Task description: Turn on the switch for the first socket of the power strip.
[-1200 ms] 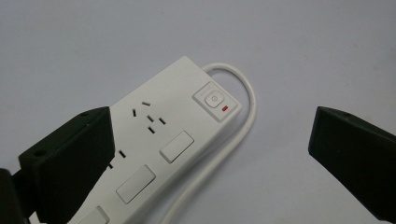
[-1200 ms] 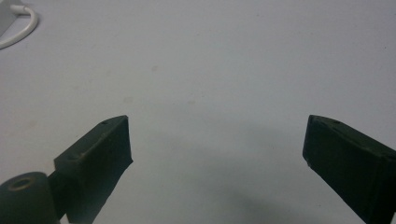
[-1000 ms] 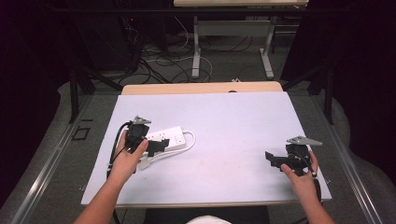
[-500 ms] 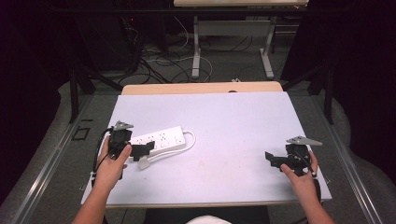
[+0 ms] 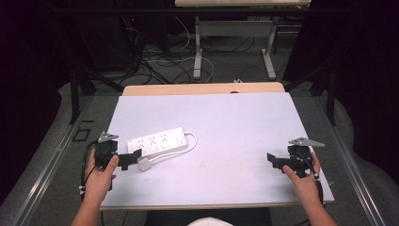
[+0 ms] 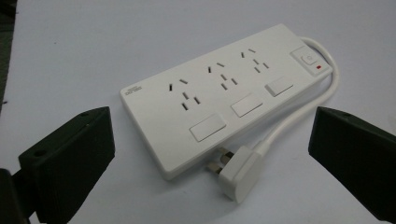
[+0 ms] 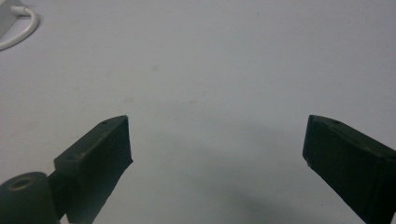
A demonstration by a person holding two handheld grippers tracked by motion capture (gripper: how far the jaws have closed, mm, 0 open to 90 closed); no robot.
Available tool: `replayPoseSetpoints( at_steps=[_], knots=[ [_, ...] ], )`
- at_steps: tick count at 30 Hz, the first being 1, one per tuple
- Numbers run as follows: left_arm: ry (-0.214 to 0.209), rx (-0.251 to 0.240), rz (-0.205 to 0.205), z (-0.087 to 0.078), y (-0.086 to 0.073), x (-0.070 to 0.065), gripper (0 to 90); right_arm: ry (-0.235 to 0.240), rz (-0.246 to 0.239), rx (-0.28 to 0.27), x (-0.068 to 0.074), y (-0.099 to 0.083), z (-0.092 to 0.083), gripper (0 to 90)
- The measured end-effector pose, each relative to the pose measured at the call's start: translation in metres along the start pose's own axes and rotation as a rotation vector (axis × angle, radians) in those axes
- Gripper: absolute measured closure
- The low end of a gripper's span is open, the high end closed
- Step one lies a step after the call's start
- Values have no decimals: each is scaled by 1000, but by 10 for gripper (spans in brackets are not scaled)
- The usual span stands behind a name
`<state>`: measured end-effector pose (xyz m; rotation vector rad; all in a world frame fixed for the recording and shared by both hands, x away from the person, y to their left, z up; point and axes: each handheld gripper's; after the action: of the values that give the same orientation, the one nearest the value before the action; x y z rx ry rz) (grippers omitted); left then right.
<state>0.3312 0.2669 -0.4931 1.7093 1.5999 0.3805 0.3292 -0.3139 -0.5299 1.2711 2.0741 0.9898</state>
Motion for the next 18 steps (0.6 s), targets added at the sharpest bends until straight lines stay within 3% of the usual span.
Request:
replayPoseSetpoints(
  at_steps=[9, 18],
  knots=[
    [26, -27, -30, 2, -19, 21, 3, -1, 5, 2, 0, 0, 0, 73],
    [31, -58, -50, 4, -29, 35, 3, 0, 5, 2, -1, 0, 0, 73]
  ],
)
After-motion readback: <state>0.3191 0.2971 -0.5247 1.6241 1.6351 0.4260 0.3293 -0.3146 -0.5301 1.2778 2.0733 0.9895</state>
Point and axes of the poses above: each handheld gripper's, and its own axes: z roughly forward along the jaws, y roughly out of its top, x roughly to its left, and after that the axes turned 11 degrees about -z, right-handed
